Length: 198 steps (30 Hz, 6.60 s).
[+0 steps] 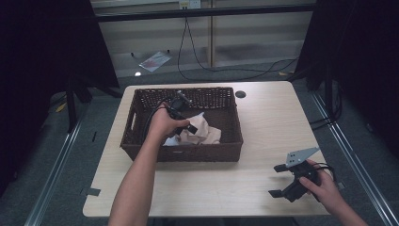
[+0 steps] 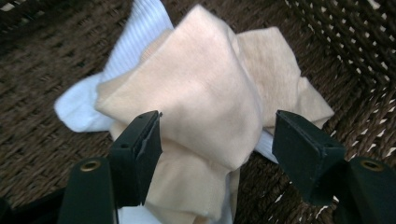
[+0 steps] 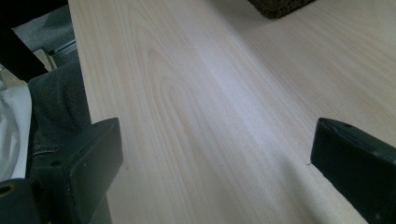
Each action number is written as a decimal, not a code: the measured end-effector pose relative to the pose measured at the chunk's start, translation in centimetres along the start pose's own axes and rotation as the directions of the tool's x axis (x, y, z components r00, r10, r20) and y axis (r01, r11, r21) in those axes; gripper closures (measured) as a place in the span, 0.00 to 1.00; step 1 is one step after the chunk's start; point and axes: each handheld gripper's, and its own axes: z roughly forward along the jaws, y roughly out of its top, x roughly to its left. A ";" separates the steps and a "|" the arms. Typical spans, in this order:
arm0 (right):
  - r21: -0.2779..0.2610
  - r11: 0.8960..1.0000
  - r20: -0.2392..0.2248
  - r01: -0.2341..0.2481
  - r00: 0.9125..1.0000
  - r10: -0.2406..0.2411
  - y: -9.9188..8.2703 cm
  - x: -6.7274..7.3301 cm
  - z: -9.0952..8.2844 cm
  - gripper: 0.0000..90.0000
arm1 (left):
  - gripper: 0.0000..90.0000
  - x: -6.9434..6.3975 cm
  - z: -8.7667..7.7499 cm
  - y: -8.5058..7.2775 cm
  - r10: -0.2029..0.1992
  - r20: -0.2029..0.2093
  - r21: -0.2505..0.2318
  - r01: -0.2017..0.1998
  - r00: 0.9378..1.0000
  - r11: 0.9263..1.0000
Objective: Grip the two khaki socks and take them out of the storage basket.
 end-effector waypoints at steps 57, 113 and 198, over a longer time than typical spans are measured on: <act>0.004 1.000 0.001 -0.001 1.000 0.001 0.0 0.0 0.1 0.03 | 0.94 -2.5 -8.0 2.5 -0.021 0.098 0.091 0.012 0.995 0.996; 0.006 1.000 0.001 -0.001 1.000 0.001 0.0 0.0 0.0 0.03 | 0.94 -9.1 -10.7 -0.1 0.166 0.215 0.120 -0.195 0.962 0.973; 0.004 1.000 -0.007 -0.004 1.000 0.004 0.0 0.1 0.0 0.03 | 0.25 -10.7 -5.7 -1.7 0.271 0.162 0.073 -0.285 0.949 0.956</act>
